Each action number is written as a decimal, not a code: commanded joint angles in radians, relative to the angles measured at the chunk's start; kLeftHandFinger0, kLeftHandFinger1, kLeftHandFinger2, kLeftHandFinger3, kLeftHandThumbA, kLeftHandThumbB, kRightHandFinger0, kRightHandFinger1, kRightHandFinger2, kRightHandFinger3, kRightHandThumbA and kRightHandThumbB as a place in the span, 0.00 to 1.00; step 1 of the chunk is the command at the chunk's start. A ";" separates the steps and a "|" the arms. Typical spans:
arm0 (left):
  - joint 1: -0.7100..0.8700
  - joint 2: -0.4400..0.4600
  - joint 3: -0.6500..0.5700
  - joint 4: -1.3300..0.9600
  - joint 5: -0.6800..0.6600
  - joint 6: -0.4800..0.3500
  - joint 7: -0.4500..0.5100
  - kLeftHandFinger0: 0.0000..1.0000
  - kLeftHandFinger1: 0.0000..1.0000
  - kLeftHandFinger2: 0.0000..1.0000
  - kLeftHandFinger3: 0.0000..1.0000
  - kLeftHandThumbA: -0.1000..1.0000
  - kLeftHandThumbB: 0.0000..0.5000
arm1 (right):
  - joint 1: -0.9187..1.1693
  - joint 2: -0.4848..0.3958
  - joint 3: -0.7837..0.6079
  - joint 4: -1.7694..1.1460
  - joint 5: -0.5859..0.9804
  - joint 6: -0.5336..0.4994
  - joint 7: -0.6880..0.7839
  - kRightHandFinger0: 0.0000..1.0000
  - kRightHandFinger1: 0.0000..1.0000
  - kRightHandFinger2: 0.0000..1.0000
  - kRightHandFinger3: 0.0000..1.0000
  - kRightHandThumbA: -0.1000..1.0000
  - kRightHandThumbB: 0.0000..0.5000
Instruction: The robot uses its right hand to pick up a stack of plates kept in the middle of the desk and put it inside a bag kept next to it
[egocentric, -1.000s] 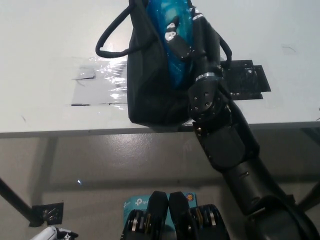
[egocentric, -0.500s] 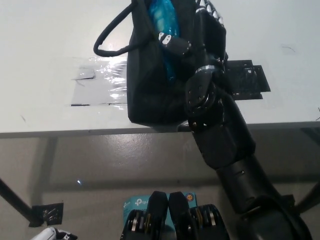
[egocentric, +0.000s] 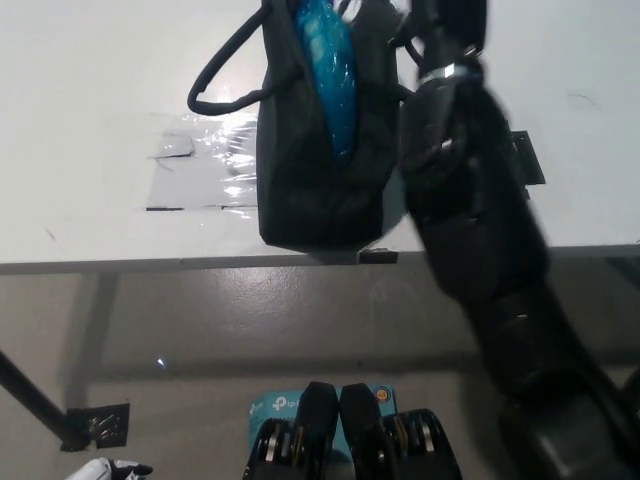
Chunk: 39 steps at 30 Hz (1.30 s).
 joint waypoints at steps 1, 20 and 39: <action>0.015 0.003 0.011 -0.021 -0.003 0.014 -0.007 0.76 0.75 0.85 0.96 0.26 0.00 | -0.047 -0.092 0.036 -0.165 -0.067 0.008 0.175 1.00 1.00 1.00 1.00 1.00 0.91; 0.008 0.024 0.021 -0.007 -0.018 0.014 0.005 0.76 0.75 0.84 0.95 0.21 0.00 | 0.906 -0.184 -0.208 -0.557 0.586 -0.380 0.126 0.87 1.00 1.00 1.00 0.53 0.24; 0.015 0.029 0.049 -0.017 -0.019 0.014 -0.008 0.78 0.76 0.84 0.95 0.26 0.00 | 1.063 -0.134 -0.196 -0.052 0.606 -0.863 -0.037 0.60 0.69 0.79 1.00 0.50 0.40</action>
